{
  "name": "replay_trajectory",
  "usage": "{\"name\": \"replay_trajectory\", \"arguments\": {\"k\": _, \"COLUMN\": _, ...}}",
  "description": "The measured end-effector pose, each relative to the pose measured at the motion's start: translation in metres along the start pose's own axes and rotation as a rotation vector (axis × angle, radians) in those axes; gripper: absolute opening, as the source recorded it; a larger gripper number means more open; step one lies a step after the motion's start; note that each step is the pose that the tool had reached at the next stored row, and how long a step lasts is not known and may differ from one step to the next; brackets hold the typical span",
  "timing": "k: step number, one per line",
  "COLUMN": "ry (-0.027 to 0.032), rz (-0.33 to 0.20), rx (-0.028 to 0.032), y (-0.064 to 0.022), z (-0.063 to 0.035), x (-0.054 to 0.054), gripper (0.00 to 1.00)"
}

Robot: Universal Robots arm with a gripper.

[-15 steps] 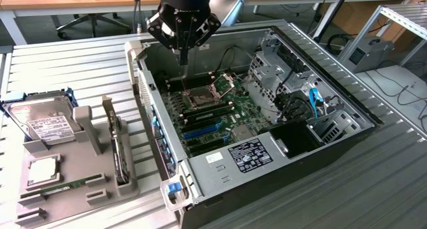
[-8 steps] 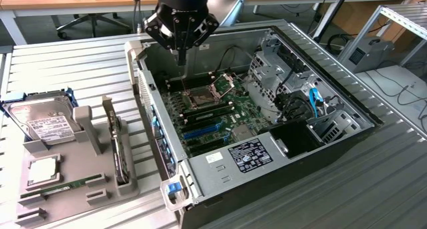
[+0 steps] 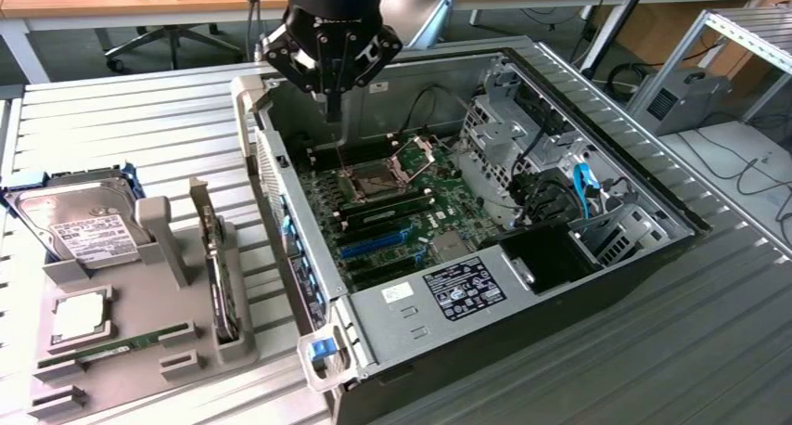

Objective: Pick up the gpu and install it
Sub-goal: 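Reach for the gpu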

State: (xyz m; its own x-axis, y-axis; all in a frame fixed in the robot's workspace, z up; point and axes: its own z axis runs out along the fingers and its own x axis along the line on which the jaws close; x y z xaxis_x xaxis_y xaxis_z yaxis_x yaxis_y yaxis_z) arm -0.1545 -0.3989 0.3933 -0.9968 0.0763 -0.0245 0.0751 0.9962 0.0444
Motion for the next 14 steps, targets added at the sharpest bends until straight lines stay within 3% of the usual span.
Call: {"name": "replay_trajectory", "arguments": {"k": 14, "ry": 0.0, "rz": 0.0, "rx": 0.0, "y": -0.0009, "z": -0.0003, "x": 0.011, "gripper": 0.11}}
